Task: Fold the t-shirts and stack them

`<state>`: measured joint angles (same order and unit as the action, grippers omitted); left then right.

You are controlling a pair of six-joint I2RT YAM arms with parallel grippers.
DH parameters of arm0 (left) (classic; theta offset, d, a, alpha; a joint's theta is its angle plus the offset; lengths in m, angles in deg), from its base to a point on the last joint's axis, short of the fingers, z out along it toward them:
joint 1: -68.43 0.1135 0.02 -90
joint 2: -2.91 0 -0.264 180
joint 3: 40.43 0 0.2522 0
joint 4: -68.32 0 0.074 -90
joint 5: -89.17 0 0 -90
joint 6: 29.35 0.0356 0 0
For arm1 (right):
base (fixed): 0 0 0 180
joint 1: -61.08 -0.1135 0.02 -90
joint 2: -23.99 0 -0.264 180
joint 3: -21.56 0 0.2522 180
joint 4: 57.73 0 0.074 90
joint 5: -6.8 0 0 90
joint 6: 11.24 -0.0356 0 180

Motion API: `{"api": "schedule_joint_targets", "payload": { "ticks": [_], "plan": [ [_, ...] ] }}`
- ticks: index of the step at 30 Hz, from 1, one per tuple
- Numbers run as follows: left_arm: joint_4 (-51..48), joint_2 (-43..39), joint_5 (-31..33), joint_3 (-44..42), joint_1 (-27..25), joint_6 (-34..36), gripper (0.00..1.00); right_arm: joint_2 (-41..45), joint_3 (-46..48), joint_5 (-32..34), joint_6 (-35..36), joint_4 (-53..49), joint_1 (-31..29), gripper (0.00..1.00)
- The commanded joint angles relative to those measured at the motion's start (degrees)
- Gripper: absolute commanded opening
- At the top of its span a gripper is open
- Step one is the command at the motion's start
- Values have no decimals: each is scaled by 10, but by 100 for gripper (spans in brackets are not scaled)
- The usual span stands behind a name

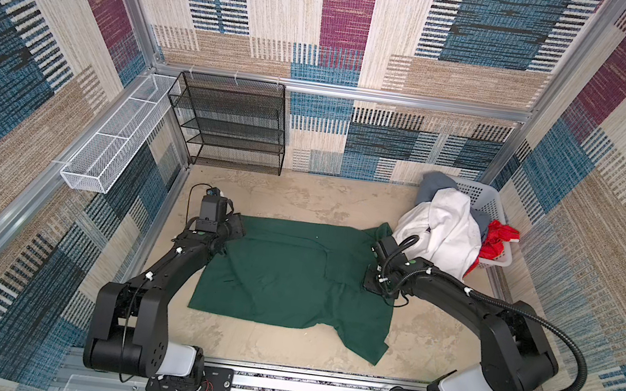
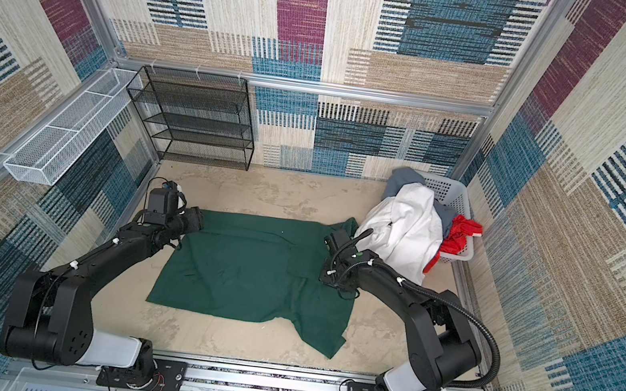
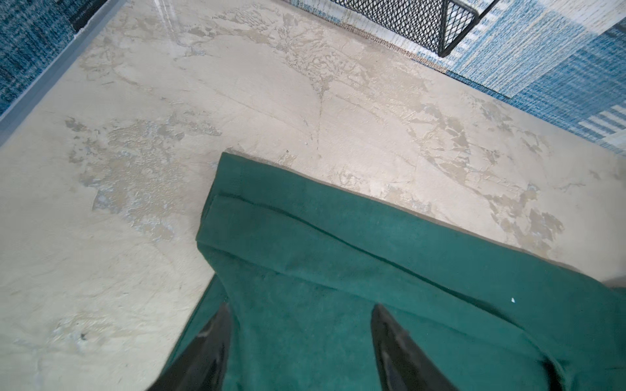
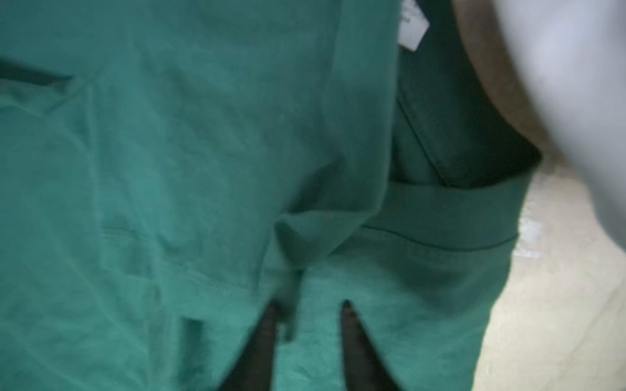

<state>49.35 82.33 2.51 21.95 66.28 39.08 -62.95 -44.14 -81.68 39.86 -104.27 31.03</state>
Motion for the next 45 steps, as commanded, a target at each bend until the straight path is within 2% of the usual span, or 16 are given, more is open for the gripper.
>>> {"api": "schedule_joint_targets", "payload": {
  "ticks": [1, 3, 6, 10, 15, 19, 23, 28, 32, 37, 38, 40, 42, 45],
  "plan": [
    [-8, -18, 23, -4, 0, -9, 72, 29, 9, -1, -19, 16, 1, 75],
    [-15, -31, 35, -8, -3, -13, 73, 40, 6, 13, -20, 2, 2, 89],
    [-44, -49, 51, -16, -12, -31, 76, 47, 3, 21, -14, -11, 11, 99],
    [-96, -74, 53, -29, -37, -66, 77, 51, 13, 8, 6, 7, 35, 98],
    [-176, -129, 114, -56, -91, -100, 77, 37, -5, 42, 48, 25, 47, 98],
    [-221, -155, 143, -87, -95, -139, 77, 2, -54, 46, 93, 56, 47, 98],
    [-241, -143, 191, -103, -92, -161, 78, -58, -123, 46, 121, 94, 48, 98],
    [-220, -70, 166, -99, -65, -162, 78, -155, -210, 42, 138, 122, 47, 99],
    [-178, -9, 102, -107, -20, -160, 73, -194, -208, 45, 134, 175, 47, 99],
    [-160, 61, 56, -106, 20, -156, 68, -256, -246, 51, 135, 161, 41, 98],
    [-168, 69, 48, -96, 25, -153, 66, -265, -251, 50, 136, 159, 40, 99],
    [-166, 80, 43, -90, 31, -154, 53, -282, -259, 50, 134, 158, 41, 99],
    [-164, 88, 37, -85, 36, -154, 45, -301, -274, 48, 135, 156, 40, 99],
    [-164, 98, 28, -78, 46, -154, 41, -338, -318, 46, 137, 136, 40, 99]
  ]
}}
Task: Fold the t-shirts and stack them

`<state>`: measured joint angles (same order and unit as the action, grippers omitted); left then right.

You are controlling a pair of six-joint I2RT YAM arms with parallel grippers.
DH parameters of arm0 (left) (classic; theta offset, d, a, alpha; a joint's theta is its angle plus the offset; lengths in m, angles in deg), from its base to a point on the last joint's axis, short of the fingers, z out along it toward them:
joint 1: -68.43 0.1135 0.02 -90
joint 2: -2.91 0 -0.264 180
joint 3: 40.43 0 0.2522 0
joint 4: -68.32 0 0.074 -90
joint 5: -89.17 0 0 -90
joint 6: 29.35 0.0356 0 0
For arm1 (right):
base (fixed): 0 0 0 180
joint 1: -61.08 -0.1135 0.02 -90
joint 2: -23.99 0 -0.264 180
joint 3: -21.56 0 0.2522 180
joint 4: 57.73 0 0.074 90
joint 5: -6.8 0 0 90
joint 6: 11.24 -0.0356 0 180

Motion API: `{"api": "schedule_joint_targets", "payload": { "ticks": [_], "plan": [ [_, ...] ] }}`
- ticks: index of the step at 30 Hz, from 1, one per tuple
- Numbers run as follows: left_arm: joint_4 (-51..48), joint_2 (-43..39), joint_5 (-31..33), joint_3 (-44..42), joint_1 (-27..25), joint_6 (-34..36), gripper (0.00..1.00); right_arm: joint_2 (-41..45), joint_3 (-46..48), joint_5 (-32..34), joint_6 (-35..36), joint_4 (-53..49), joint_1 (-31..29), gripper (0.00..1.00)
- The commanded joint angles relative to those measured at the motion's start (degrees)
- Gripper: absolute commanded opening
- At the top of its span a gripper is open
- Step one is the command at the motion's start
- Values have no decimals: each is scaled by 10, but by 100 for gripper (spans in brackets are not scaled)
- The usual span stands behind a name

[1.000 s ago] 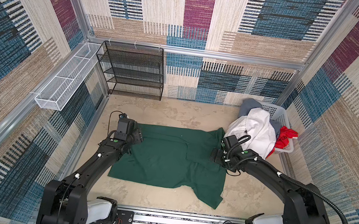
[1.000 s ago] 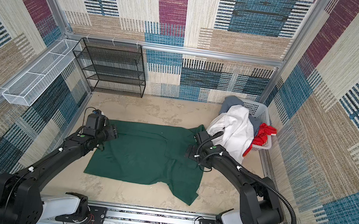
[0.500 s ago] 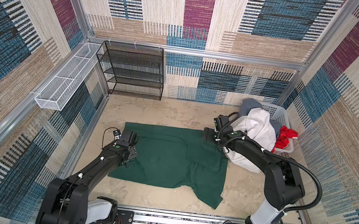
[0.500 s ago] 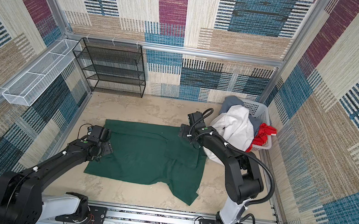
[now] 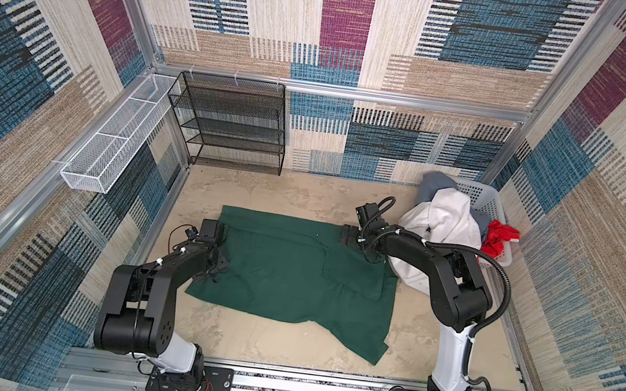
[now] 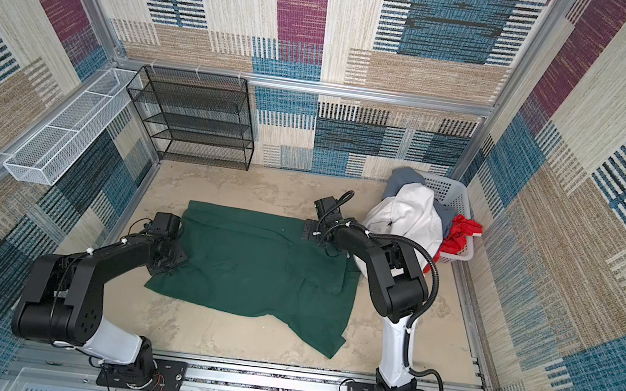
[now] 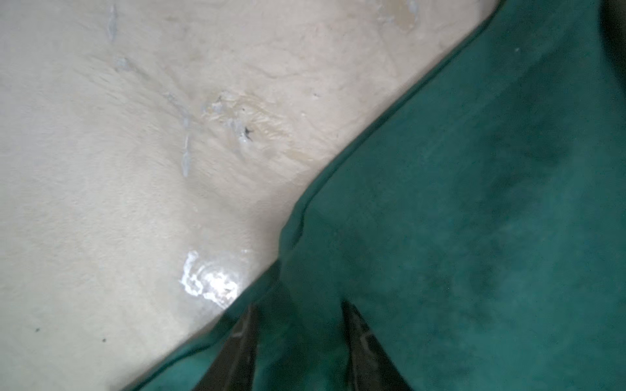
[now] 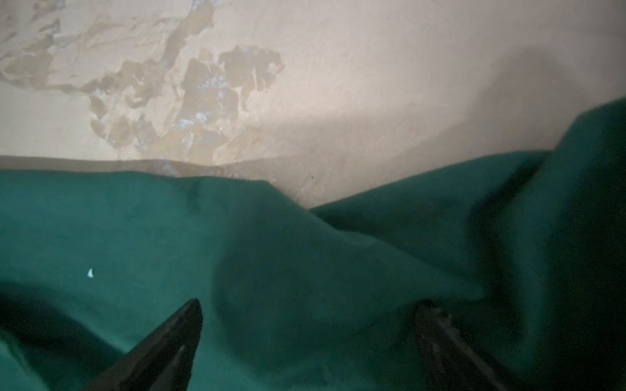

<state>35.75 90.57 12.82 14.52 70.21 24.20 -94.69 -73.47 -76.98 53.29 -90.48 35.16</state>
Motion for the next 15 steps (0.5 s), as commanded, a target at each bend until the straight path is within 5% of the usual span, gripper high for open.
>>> {"api": "schedule_joint_targets", "payload": {
  "ticks": [1, 11, 15],
  "plan": [
    [-29, 18, -76, -2, 11, -7, 41, -33, -41, -2, 5, -8, 0, 99],
    [-21, -4, -95, -8, 55, -17, 43, -139, -207, -6, 24, -74, 10, 98],
    [-42, -9, -89, 26, 57, 4, 55, -117, -219, -16, 30, -80, 23, 98]
  ]
}}
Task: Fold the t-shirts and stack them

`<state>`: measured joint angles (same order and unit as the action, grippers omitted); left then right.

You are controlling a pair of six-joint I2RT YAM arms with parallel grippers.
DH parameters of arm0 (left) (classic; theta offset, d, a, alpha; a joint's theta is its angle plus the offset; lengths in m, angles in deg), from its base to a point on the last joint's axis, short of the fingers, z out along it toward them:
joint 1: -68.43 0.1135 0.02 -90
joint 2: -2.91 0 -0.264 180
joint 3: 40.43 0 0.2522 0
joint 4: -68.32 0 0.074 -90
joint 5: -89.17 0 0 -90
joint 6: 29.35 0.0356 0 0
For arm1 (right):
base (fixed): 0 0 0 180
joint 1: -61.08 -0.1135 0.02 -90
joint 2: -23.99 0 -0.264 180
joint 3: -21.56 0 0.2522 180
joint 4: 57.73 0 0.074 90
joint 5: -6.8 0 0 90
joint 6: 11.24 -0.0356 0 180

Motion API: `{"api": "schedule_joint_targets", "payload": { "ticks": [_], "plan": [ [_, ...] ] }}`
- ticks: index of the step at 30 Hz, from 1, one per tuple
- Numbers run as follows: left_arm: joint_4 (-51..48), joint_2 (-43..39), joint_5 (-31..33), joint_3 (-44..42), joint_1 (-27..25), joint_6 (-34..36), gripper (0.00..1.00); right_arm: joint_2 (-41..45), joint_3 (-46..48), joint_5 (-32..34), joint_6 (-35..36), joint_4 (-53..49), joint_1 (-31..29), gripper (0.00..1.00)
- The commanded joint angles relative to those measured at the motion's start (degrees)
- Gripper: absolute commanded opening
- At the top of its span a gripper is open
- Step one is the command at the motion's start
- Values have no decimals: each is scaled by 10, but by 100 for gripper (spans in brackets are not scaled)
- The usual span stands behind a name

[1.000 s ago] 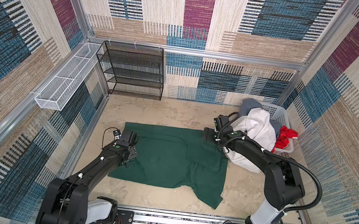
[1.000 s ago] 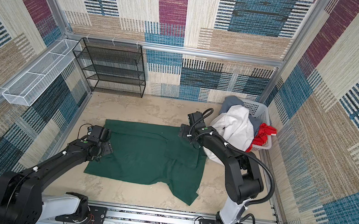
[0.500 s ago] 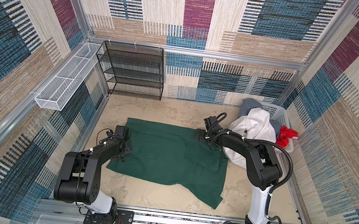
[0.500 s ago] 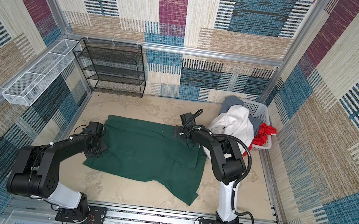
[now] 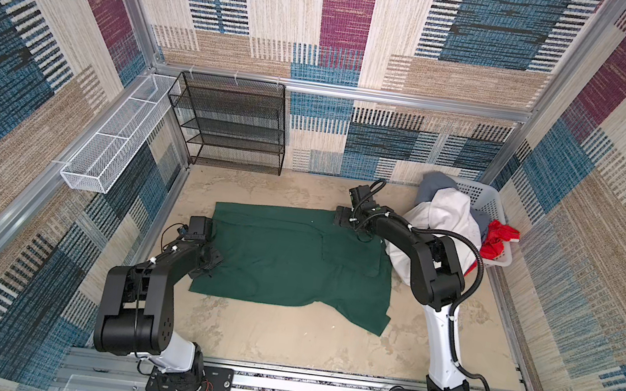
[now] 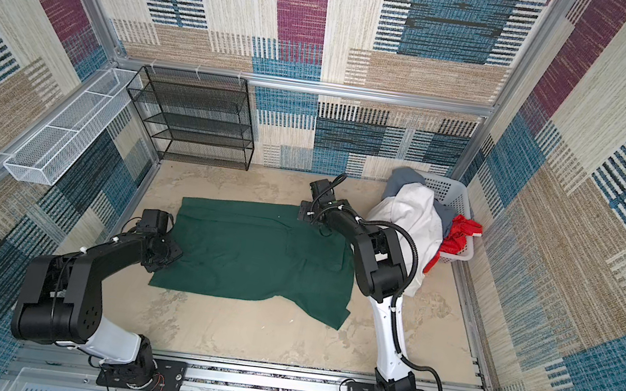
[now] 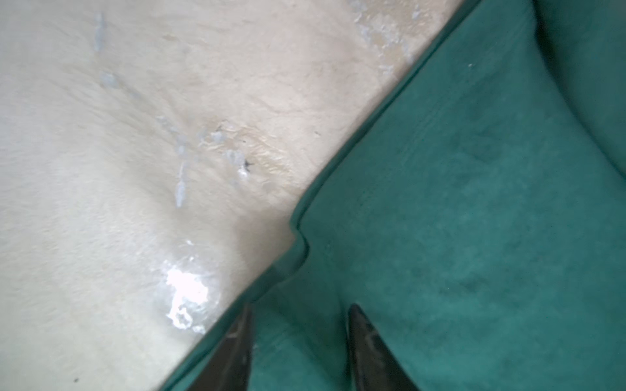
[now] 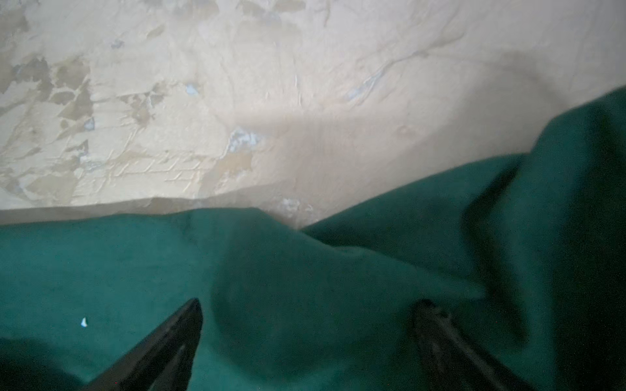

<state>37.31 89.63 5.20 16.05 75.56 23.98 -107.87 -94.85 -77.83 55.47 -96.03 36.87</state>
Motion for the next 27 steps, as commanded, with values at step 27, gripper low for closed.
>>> {"api": "schedule_joint_targets", "payload": {
  "ticks": [27],
  "plan": [
    [-67, -233, 2, -138, -31, -21, 80, 541, 457, -58, -64, -122, 18, 98]
  ]
}}
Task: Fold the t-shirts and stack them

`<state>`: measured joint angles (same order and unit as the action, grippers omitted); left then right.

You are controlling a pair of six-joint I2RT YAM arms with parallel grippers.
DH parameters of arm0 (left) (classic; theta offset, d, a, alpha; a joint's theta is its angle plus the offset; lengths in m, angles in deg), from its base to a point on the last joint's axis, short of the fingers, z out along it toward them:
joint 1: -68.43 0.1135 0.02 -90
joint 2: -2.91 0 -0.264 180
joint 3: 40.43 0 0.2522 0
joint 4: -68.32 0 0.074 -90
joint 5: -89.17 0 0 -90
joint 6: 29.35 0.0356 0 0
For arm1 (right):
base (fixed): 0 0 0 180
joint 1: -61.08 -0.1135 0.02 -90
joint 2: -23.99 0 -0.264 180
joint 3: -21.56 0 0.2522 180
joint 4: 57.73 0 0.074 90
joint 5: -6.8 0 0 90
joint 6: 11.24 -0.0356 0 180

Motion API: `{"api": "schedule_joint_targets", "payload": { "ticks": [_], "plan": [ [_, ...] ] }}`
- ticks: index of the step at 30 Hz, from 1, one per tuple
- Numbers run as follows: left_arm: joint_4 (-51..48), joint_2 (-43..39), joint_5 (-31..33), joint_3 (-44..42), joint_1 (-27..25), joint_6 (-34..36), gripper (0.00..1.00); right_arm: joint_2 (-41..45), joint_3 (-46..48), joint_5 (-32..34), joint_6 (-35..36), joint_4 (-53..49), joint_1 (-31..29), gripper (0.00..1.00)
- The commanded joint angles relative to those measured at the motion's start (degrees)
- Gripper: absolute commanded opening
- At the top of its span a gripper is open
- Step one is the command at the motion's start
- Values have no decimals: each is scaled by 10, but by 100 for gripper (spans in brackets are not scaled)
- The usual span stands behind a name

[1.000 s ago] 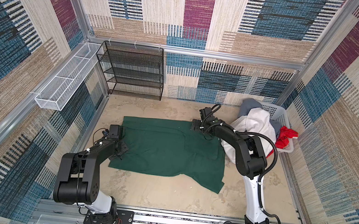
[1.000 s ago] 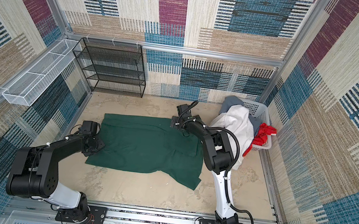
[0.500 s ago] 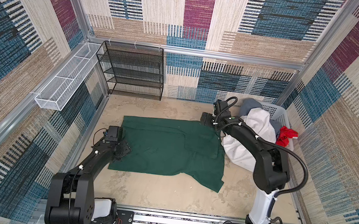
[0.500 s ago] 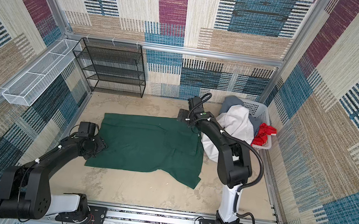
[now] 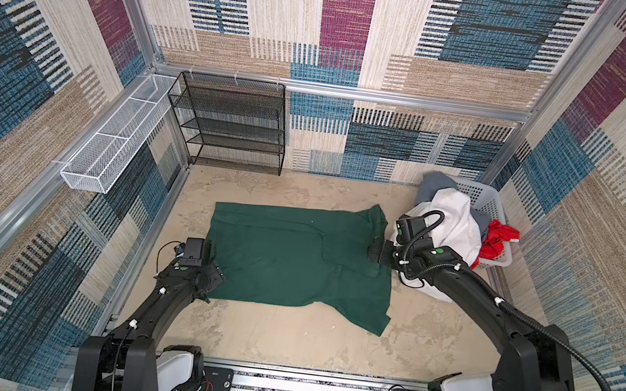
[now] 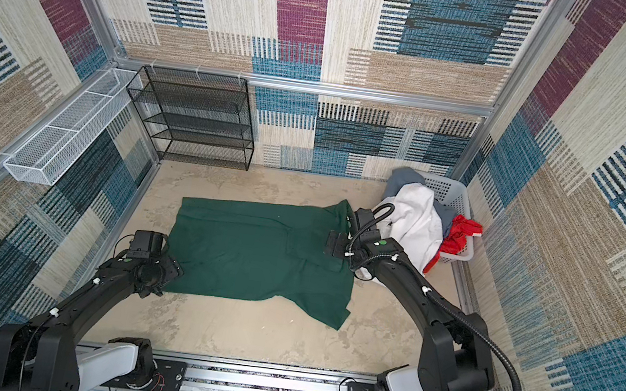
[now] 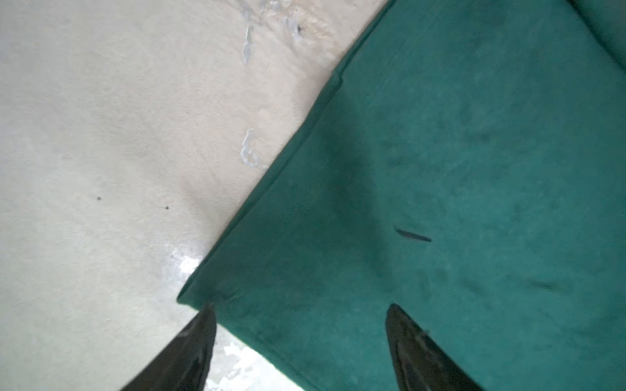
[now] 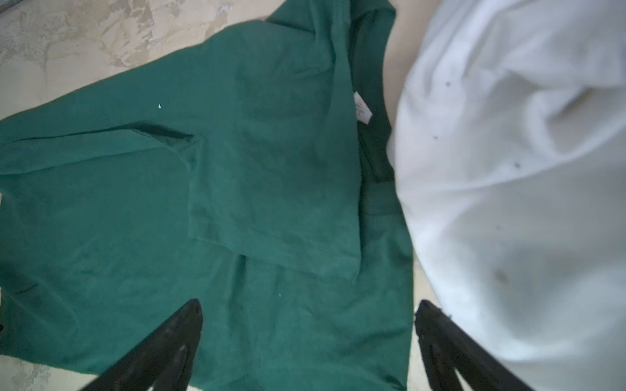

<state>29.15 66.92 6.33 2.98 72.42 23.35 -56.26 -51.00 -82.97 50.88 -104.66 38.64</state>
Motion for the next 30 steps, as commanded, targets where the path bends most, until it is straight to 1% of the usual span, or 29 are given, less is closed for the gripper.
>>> {"api": "schedule_joint_targets", "payload": {
  "ticks": [1, 5, 7, 11, 15, 18, 20, 22, 27, 30],
  "plan": [
    [18, -5, -15, -9, 1, -15, 80, 36, 32, -18, -23, -37, 0, 98],
    [37, 14, -41, -13, 1, -12, 78, 67, 81, -54, -42, -44, 0, 99],
    [46, 28, -47, -14, 1, -12, 78, 81, 102, -58, -49, -45, 0, 98],
    [46, 45, -44, -13, 1, -9, 78, 101, 129, -64, -52, -44, 0, 99],
    [53, 41, -44, -22, 3, -14, 76, 98, 142, -90, -44, -43, 0, 99],
    [61, 45, -33, -31, 5, -15, 76, 94, 148, -92, -42, -42, 0, 99],
    [62, 54, -33, -31, 6, -12, 74, 96, 149, -96, -43, -42, 0, 99],
    [69, 65, -40, -31, 8, -11, 66, 100, 151, -104, -42, -37, 0, 99],
    [87, 72, -67, -36, 8, -8, 28, 98, 156, -130, -41, -27, 0, 99],
    [78, 60, -61, -33, 8, 4, 10, 96, 163, -133, -35, -32, 0, 99]
  ]
}}
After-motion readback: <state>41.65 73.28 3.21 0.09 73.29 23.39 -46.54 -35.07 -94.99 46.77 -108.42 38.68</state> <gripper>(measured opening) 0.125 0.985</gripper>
